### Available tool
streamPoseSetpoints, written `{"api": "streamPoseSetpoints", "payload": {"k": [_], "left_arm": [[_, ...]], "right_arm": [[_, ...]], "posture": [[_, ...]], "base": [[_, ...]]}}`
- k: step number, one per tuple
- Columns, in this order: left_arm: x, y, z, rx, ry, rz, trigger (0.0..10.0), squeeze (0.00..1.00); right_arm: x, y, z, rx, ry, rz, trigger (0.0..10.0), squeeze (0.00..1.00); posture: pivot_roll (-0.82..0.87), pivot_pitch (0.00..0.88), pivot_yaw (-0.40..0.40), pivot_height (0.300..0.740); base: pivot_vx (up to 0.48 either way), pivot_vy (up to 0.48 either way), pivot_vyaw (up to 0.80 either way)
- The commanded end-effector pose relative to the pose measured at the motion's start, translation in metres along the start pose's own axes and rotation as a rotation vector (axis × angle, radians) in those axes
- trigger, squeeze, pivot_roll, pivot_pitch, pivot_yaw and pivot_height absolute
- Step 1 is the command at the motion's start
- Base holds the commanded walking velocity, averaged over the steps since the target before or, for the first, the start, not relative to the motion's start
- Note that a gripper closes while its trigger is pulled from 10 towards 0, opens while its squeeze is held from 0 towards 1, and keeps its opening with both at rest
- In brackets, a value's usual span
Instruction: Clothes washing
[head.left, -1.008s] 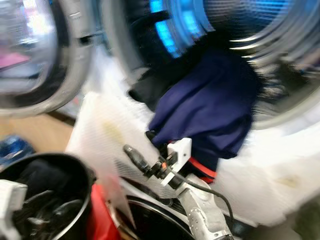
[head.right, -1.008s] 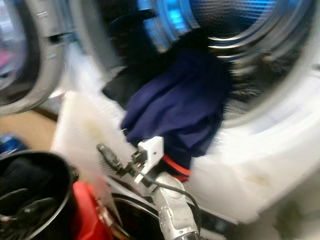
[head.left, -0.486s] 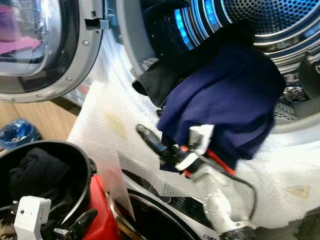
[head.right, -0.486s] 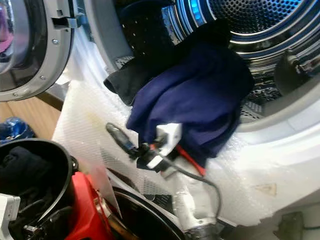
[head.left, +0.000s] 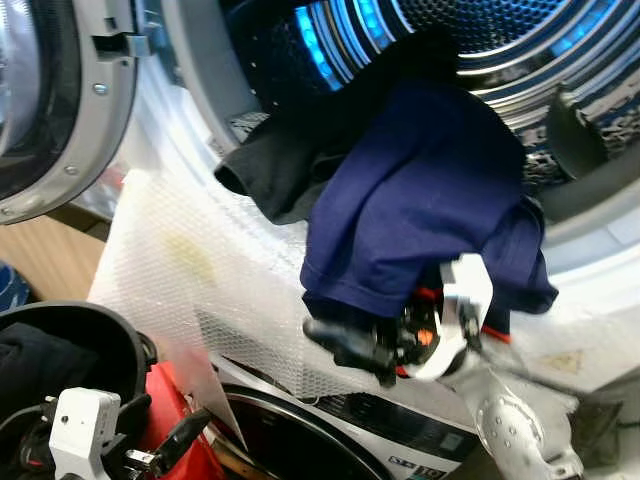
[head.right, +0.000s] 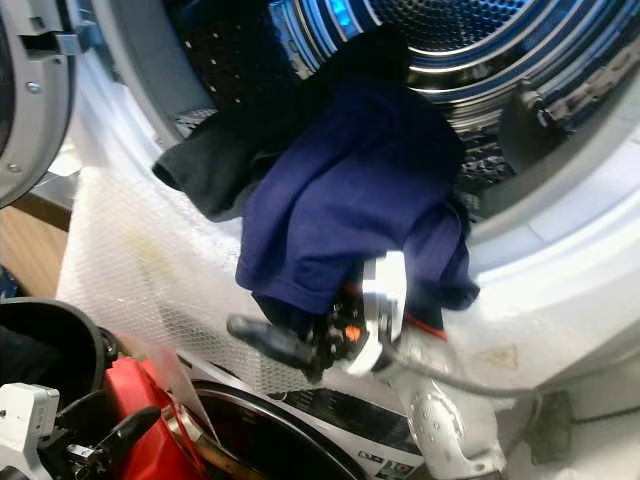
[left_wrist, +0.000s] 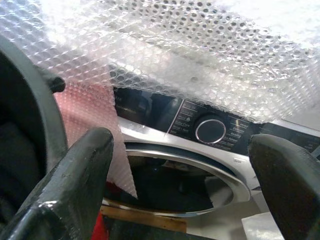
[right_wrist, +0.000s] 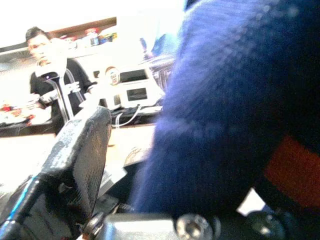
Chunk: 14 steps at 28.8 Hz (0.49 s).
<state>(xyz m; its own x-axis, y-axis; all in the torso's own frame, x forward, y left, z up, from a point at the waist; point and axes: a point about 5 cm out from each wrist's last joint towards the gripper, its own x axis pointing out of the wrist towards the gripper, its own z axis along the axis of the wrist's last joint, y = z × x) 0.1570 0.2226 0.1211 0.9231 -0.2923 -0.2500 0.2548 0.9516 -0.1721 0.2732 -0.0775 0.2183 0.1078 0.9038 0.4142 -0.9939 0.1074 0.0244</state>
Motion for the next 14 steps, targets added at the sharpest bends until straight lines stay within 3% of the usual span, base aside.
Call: {"api": "streamPoseSetpoints", "payload": {"k": [1,5,9,14], "left_arm": [[0.002,-0.001,-0.003,-0.001,0.0,0.001,10.0,0.0],[0.004,-0.002,-0.002,0.004,-0.012,0.011,10.0,0.0],[0.007,-0.004,-0.003,0.005,-0.026,0.017,10.0,0.0],[0.008,-0.005,-0.002,0.005,-0.03,0.017,10.0,0.0]], "right_arm": [[0.002,-0.012,0.032,-0.145,-0.044,-0.036,10.0,0.0],[0.013,-0.019,0.041,-0.188,-0.069,-0.055,10.0,0.0],[0.055,-0.024,0.061,-0.221,-0.164,0.06,10.0,0.0],[0.065,-0.021,0.071,-0.237,-0.187,0.147,10.0,0.0]], "posture": [[0.34,0.076,-0.12,0.74],[0.34,0.076,-0.124,0.74],[0.35,0.074,-0.128,0.74],[0.35,0.077,-0.136,0.74]], "base": [[0.0,0.0,0.0],[0.0,0.0,0.0],[0.0,0.0,0.0],[0.0,0.0,0.0]]}}
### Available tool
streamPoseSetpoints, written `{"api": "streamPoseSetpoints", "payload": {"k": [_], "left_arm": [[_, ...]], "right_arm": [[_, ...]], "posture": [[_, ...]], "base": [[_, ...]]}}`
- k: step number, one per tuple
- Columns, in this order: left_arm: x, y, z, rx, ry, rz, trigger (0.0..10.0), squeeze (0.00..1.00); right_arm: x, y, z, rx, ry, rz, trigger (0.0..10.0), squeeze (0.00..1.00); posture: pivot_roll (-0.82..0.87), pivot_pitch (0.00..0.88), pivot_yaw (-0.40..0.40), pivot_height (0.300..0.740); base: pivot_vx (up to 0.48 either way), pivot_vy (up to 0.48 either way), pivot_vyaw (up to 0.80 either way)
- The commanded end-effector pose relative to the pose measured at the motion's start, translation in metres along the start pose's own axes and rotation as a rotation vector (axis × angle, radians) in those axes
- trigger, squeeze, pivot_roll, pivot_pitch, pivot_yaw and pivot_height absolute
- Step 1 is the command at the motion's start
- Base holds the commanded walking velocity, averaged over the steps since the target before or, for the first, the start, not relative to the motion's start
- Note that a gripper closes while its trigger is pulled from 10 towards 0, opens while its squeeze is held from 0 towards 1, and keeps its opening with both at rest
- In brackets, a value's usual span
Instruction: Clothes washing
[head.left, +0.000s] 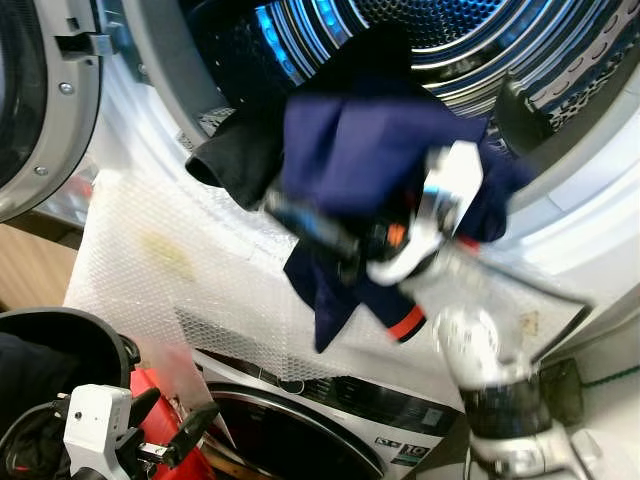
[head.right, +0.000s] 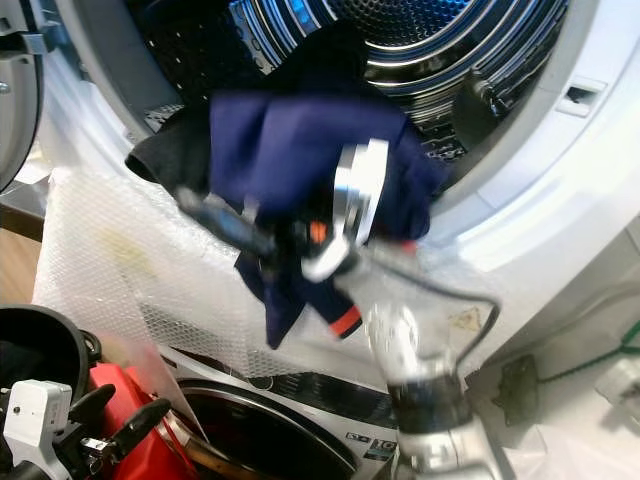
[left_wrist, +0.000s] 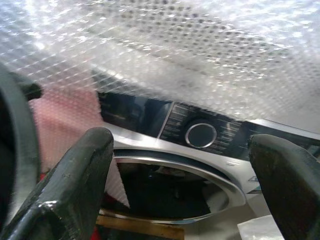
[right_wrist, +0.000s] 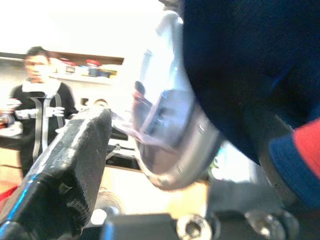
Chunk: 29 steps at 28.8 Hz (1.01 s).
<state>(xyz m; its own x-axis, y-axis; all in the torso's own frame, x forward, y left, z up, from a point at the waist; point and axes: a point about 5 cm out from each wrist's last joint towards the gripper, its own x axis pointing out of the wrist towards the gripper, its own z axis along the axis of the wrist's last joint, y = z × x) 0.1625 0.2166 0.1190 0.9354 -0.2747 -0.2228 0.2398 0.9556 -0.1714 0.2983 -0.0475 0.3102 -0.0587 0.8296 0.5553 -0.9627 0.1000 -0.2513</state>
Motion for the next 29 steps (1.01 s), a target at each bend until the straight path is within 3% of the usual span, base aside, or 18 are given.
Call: {"api": "streamPoseSetpoints", "payload": {"k": [1,6,8,10,17,18,21,29], "left_arm": [[0.0,-0.002,0.0,0.013,-0.003,0.004,10.0,0.0],[0.001,-0.002,0.001,0.02,-0.007,0.008,10.0,0.0],[0.002,-0.002,0.001,0.027,-0.006,0.01,10.0,0.0],[0.004,-0.003,0.002,0.044,-0.004,0.008,10.0,0.0],[0.004,-0.003,0.002,0.082,0.014,0.015,10.0,0.0],[0.005,-0.003,0.002,0.096,0.02,0.026,10.0,0.0],[0.005,-0.002,0.001,0.106,0.031,0.05,10.0,0.0],[0.006,0.001,0.001,0.16,0.074,0.082,10.0,0.0]], "right_arm": [[0.003,-0.003,0.008,-0.003,-0.03,0.043,10.0,0.0],[0.017,-0.015,0.013,-0.072,-0.006,0.027,10.0,0.0],[0.025,-0.021,0.01,-0.123,0.053,0.011,10.0,0.0],[0.039,-0.03,-0.003,-0.222,0.199,0.006,10.0,0.0],[0.054,-0.048,-0.013,-0.304,0.313,-0.065,10.0,0.0],[0.067,-0.07,-0.006,-0.378,0.396,-0.228,10.0,0.0],[0.077,-0.092,0.014,-0.44,0.448,-0.424,10.0,0.0],[0.085,-0.107,0.03,-0.576,0.616,-0.595,10.0,0.0]], "posture": [[0.36,0.078,-0.14,0.74],[0.36,0.075,-0.142,0.74],[0.36,0.073,-0.143,0.74],[0.36,0.072,-0.145,0.74],[0.36,0.07,-0.147,0.74],[0.37,0.067,-0.151,0.74],[0.37,0.064,-0.152,0.74],[0.37,0.065,-0.16,0.74]], "base": [[0.0,0.0,0.0],[0.0,0.0,0.0],[0.0,0.0,0.0],[0.0,0.0,0.0],[0.0,0.0,0.0],[0.0,0.0,0.0],[0.0,0.0,0.0],[0.0,0.0,0.0]]}}
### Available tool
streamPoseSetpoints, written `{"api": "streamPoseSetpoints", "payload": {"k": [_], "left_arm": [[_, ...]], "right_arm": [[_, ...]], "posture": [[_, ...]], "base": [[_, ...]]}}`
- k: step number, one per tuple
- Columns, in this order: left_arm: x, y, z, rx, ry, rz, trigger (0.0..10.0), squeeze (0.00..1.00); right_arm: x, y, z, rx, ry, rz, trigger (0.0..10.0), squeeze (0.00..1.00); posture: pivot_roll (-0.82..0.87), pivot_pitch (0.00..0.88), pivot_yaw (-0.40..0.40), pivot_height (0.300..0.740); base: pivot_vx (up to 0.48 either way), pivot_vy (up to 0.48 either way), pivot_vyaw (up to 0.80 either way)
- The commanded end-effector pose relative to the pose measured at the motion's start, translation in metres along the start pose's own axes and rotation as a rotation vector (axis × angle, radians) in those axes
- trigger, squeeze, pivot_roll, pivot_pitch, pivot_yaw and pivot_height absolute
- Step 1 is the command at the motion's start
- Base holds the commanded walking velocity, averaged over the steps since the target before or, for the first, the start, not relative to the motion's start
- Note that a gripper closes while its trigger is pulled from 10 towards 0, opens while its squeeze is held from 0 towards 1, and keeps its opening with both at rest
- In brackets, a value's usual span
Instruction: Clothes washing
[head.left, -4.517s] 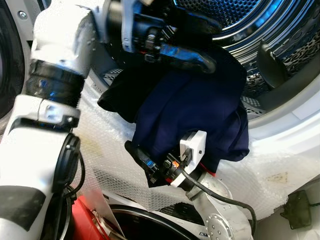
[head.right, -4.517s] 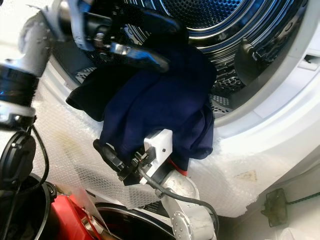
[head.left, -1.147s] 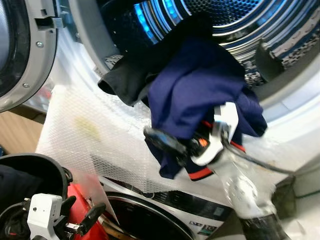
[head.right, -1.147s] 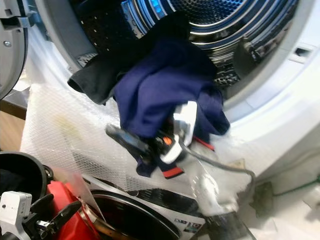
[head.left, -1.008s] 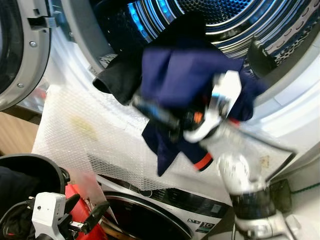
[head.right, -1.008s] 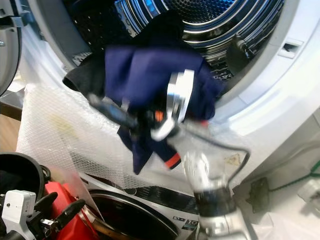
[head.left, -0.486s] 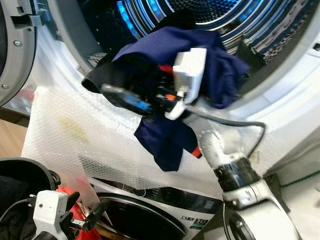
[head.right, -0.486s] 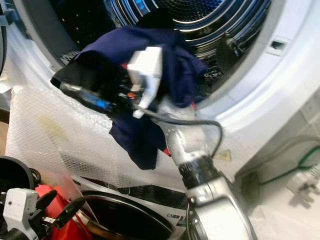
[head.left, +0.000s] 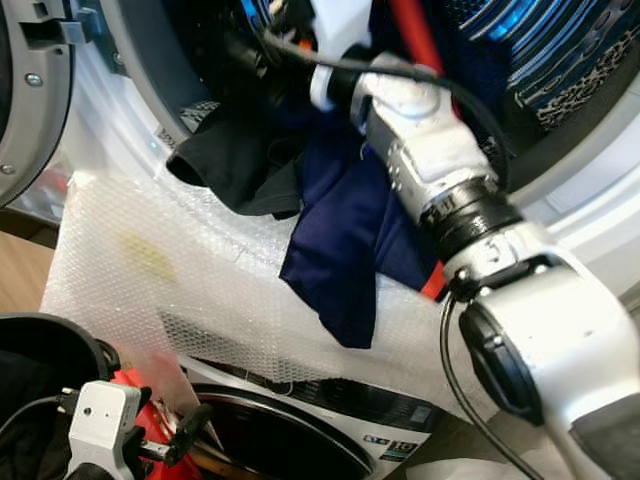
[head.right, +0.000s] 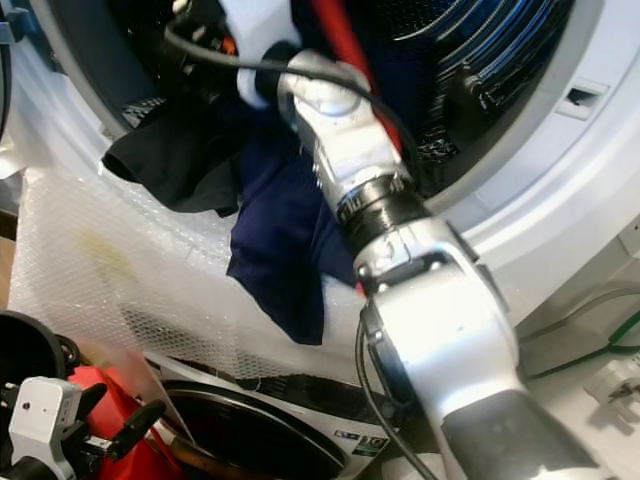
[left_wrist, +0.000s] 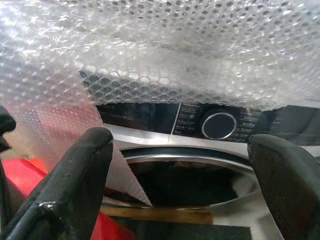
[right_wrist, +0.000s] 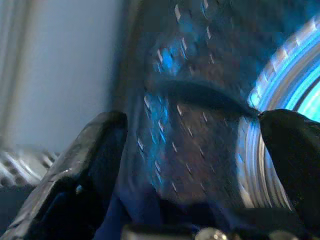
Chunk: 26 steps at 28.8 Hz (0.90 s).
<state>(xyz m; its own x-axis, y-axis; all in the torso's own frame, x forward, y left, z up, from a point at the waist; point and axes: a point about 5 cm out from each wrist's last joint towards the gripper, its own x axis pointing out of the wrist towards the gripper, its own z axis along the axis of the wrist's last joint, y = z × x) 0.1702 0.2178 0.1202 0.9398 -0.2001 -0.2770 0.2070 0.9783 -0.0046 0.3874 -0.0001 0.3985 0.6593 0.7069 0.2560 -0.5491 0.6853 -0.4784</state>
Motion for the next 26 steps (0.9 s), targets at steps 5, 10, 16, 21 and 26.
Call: {"api": "streamPoseSetpoints", "payload": {"k": [5,10,16,21,26], "left_arm": [[0.0,-0.005,-0.003,0.033,0.048,-0.006,10.0,0.0],[-0.001,-0.006,-0.005,0.033,0.055,-0.006,10.0,0.0],[0.0,-0.007,-0.013,0.045,0.095,0.007,10.0,0.0],[0.004,-0.009,-0.013,0.033,0.092,-0.008,10.0,0.0],[0.007,-0.011,-0.014,0.029,0.091,-0.018,10.0,0.0]], "right_arm": [[-0.004,-0.023,0.001,-0.133,0.132,-0.152,10.0,0.0],[-0.007,-0.031,0.0,-0.15,0.161,-0.221,10.0,0.0],[-0.011,-0.049,0.02,0.107,0.031,-0.337,10.0,0.0],[-0.012,-0.052,0.043,0.358,-0.171,-0.222,10.0,0.0],[-0.021,-0.06,0.049,0.535,-0.31,-0.11,10.0,0.0]], "posture": [[0.38,0.067,-0.17,0.74],[0.38,0.069,-0.171,0.74],[0.36,0.065,-0.166,0.74],[0.35,0.063,-0.159,0.74],[0.34,0.058,-0.153,0.74]], "base": [[0.0,0.0,0.0],[0.0,0.0,0.0],[0.0,0.0,0.0],[0.0,0.0,0.0],[0.0,0.0,0.0]]}}
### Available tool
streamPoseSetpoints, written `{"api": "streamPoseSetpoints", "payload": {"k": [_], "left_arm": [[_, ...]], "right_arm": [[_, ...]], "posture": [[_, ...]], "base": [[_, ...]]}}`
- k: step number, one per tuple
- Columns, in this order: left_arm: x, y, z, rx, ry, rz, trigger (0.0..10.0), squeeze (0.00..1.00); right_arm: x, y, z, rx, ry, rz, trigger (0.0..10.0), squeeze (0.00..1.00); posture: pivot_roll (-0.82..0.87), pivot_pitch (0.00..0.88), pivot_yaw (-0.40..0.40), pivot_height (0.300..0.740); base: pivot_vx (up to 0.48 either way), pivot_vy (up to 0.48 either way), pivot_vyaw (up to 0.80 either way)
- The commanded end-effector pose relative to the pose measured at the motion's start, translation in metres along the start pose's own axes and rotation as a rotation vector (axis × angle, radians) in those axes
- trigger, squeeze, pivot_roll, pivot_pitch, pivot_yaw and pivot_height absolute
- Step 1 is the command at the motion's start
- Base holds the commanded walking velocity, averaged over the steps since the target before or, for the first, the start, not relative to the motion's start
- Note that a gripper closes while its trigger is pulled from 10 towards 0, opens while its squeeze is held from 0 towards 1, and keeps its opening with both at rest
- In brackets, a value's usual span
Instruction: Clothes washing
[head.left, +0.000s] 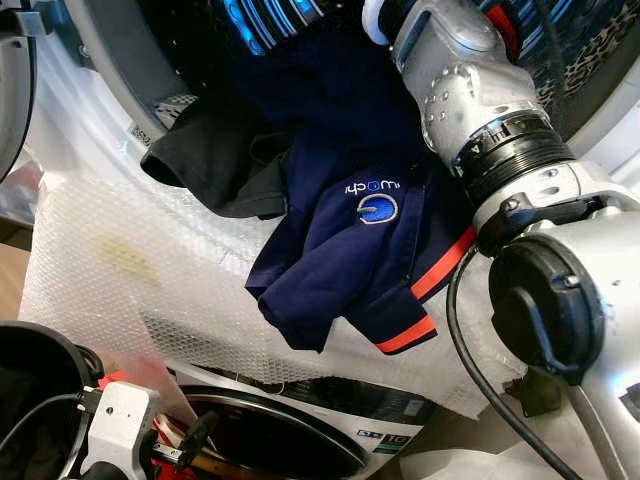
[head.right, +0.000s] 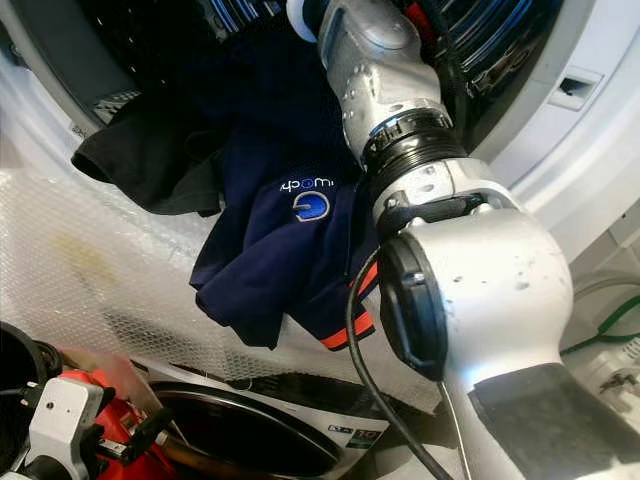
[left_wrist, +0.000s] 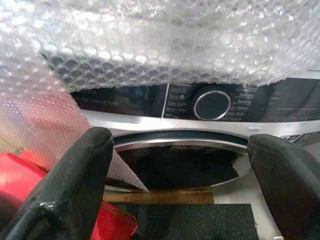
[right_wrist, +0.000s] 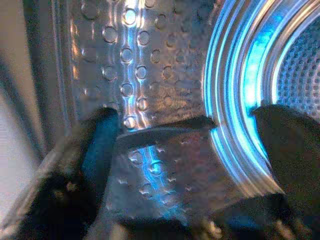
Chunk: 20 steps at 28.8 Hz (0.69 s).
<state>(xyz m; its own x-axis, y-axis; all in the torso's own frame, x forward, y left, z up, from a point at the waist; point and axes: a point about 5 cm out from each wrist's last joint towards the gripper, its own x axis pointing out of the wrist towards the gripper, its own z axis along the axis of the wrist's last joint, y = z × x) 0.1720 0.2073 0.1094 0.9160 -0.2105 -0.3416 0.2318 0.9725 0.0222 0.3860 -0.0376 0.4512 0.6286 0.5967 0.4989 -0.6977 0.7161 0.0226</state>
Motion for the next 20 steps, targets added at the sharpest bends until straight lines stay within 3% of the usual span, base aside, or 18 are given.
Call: {"api": "streamPoseSetpoints", "payload": {"k": [1,3,5,8,13,17,20], "left_arm": [[0.001,-0.002,-0.005,-0.005,0.023,-0.003,10.0,0.0],[0.001,-0.002,-0.005,-0.006,0.024,-0.004,10.0,0.0],[0.002,-0.002,-0.006,-0.008,0.026,-0.009,10.0,0.0],[0.003,-0.003,-0.008,-0.01,0.03,-0.018,10.0,0.0],[0.005,-0.006,-0.011,-0.013,0.035,-0.036,10.0,0.0],[0.009,-0.006,-0.012,-0.011,0.038,-0.046,10.0,0.0],[0.012,-0.006,-0.01,-0.008,0.031,-0.063,10.0,0.0]], "right_arm": [[-0.004,-0.006,0.017,0.049,-0.073,0.035,10.0,0.0],[-0.007,-0.01,0.019,0.098,-0.095,0.055,10.0,0.0],[-0.013,-0.011,0.021,0.173,-0.128,0.152,10.0,0.0],[-0.025,-0.015,0.021,0.218,-0.16,0.263,10.0,0.0],[-0.045,-0.02,0.018,0.263,-0.192,0.318,10.0,0.0],[-0.064,0.004,0.014,0.294,-0.2,0.474,10.0,0.0],[-0.088,0.032,0.02,0.404,-0.251,0.669,10.0,0.0]], "posture": [[0.34,0.059,-0.152,0.74],[0.33,0.056,-0.149,0.74],[0.32,0.055,-0.146,0.74],[0.32,0.052,-0.146,0.74],[0.3,0.044,-0.141,0.74],[0.28,0.041,-0.135,0.74],[0.27,0.047,-0.132,0.74]], "base": [[0.0,0.0,0.0],[0.0,0.0,0.0],[0.0,0.0,0.0],[0.0,0.0,0.0],[0.0,0.0,0.0],[0.0,0.0,0.0],[0.0,0.0,0.0]]}}
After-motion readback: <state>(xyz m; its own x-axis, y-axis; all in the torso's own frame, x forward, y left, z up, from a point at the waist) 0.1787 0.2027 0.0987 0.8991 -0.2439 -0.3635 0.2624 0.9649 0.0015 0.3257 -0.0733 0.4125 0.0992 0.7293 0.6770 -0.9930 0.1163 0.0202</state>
